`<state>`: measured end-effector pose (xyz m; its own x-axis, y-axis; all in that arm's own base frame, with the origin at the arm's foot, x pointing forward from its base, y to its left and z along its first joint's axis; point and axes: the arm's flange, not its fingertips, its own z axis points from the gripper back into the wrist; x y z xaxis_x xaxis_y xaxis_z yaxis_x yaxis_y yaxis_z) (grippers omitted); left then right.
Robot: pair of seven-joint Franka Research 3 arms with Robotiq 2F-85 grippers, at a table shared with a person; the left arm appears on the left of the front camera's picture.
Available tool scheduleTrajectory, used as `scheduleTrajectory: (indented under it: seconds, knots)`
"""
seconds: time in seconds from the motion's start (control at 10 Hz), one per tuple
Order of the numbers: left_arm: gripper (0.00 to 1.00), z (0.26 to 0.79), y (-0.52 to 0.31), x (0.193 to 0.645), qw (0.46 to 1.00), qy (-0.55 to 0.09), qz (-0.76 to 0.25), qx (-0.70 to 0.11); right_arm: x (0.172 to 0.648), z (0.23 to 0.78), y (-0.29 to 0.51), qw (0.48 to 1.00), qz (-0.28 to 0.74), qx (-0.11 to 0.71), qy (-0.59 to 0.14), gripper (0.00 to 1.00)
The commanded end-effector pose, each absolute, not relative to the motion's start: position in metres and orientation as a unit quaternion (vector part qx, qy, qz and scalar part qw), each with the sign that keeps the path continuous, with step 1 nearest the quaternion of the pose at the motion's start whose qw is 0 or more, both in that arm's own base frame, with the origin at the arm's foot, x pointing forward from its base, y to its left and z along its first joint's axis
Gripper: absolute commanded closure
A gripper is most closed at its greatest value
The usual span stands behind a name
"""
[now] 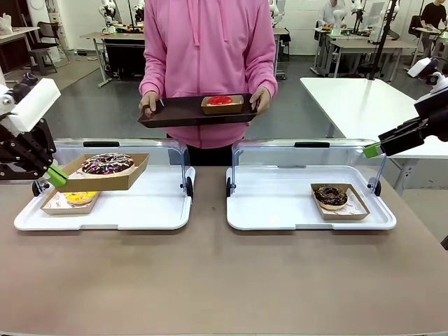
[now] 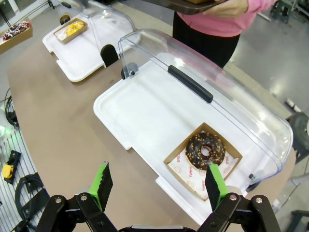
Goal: Provide the desired donut to the person.
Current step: Place the picked Paper togo box onto the Handle tray extended by the person.
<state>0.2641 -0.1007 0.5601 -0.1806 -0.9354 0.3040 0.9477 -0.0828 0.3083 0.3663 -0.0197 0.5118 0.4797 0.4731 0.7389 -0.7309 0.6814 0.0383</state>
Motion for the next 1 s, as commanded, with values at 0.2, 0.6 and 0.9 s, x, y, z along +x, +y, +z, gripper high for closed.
scheduleTrajectory:
  seconds: [0.2, 0.6, 0.9]
  knots:
    - [1.0, 0.5617, -0.1025, 0.2636, 0.643, -0.224, -0.733, -0.007, 0.3649, 0.5113, -0.0183, 0.847, 0.351, 0.172, -0.36, 0.0]
    - [1.0, 0.5617, -0.1025, 0.2636, 0.643, -0.224, -0.733, -0.007, 0.3649, 0.5113, -0.0183, 0.847, 0.351, 0.172, -0.36, 0.0]
    - [1.0, 0.5617, -0.1025, 0.2636, 0.643, -0.224, -0.733, -0.007, 0.3649, 0.5113, -0.0183, 0.847, 0.351, 0.172, -0.36, 0.0]
